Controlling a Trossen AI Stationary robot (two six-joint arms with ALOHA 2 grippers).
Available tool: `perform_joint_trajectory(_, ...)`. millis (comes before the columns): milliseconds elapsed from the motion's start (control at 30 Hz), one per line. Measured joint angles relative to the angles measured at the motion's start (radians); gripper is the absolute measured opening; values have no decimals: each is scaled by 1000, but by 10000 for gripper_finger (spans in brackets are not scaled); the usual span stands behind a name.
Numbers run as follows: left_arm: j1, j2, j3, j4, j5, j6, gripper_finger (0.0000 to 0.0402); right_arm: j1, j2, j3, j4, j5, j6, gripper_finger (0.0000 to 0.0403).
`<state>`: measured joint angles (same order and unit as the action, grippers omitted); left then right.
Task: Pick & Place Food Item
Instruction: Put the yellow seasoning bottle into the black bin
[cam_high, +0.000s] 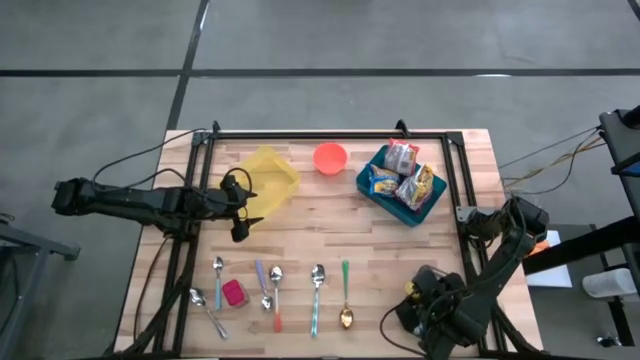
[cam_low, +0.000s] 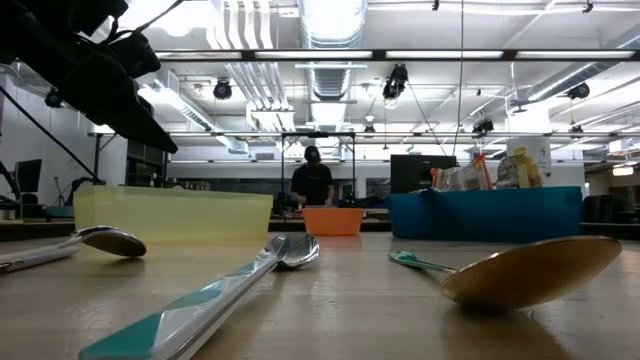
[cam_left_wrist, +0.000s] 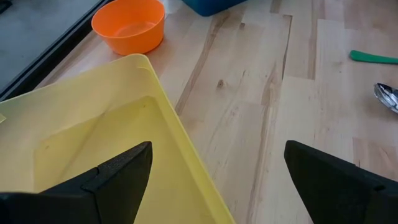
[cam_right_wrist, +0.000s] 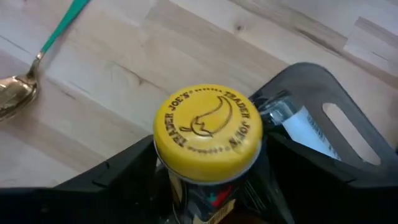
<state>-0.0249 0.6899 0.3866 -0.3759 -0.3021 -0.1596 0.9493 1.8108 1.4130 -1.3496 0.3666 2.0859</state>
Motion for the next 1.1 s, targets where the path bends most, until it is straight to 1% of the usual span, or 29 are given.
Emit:
perform_joint_trajectory(200, 0, 0, 0, -1, 0, 0, 369, -4, -16, 12, -15, 21, -32, 335)
perform_joint_trajectory(333, 0, 0, 0, -3, 0, 0, 369, -6, -18, 15, -30, 31, -48, 348)
perform_joint_trajectory(500, 0, 0, 0, -3, 0, 3, 369, -8, -20, 14, -31, 56, -52, 349)
perform_joint_trajectory(733, 0, 0, 0, -3, 0, 3, 369, -26, -23, 13, -31, 78, -101, 349)
perform_joint_trajectory(867, 0, 0, 0, -3, 0, 3, 369, -40, -23, 9, -15, 78, -104, 349)
perform_joint_trajectory(1100, 0, 0, 0, -3, 0, 3, 369, -40, -23, 8, 25, 42, -129, 350)
